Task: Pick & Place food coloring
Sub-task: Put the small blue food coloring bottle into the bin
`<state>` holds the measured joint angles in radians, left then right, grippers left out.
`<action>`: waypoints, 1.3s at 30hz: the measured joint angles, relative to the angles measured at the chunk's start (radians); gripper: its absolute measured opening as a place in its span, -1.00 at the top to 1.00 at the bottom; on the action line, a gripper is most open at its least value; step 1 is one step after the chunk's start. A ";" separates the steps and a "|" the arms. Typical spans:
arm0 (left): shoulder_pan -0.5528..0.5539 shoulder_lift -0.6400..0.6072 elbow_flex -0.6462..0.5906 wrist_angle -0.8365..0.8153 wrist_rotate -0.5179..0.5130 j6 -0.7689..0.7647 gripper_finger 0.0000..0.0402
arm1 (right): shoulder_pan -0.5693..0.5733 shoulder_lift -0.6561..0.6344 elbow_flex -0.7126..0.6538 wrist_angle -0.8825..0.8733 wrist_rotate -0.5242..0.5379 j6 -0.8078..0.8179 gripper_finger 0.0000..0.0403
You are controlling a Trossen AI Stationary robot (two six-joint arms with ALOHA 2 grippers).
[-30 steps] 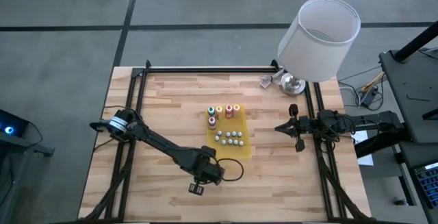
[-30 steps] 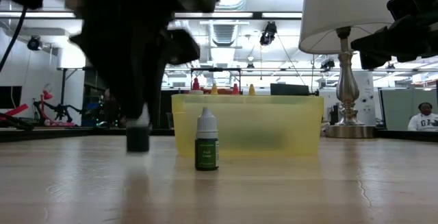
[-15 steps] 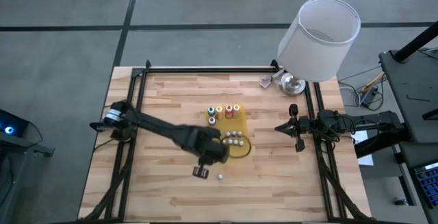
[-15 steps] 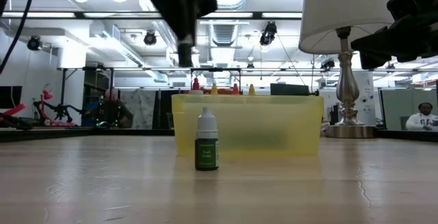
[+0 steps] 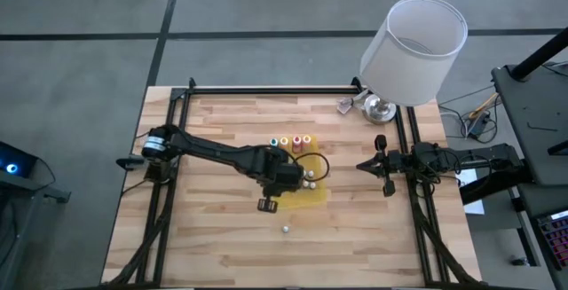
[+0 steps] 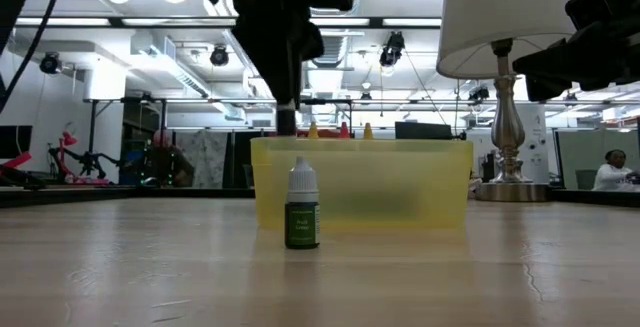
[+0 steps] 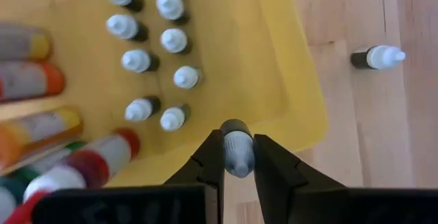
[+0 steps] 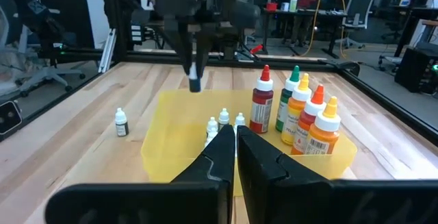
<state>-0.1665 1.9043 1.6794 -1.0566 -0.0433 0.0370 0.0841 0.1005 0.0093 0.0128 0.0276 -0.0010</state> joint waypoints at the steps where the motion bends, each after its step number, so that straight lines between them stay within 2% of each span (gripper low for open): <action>1: 0.000 0.009 0.000 0.005 0.001 0.016 0.85 | 0.000 0.000 0.000 0.000 0.000 0.000 0.96; 14: 0.025 0.074 0.003 0.047 0.036 0.178 0.85 | 0.000 0.000 0.000 0.000 0.000 0.000 0.96; 30: 0.070 0.117 -0.001 0.041 0.091 0.255 0.85 | 0.000 0.000 0.000 0.000 0.000 0.000 0.96; 39: 0.084 0.116 -0.058 0.075 0.100 0.268 0.85 | 0.000 0.000 0.000 0.000 0.000 0.000 0.96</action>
<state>-0.0822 2.0205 1.6218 -0.9814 0.0565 0.3050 0.0841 0.1009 0.0095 0.0124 0.0277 -0.0010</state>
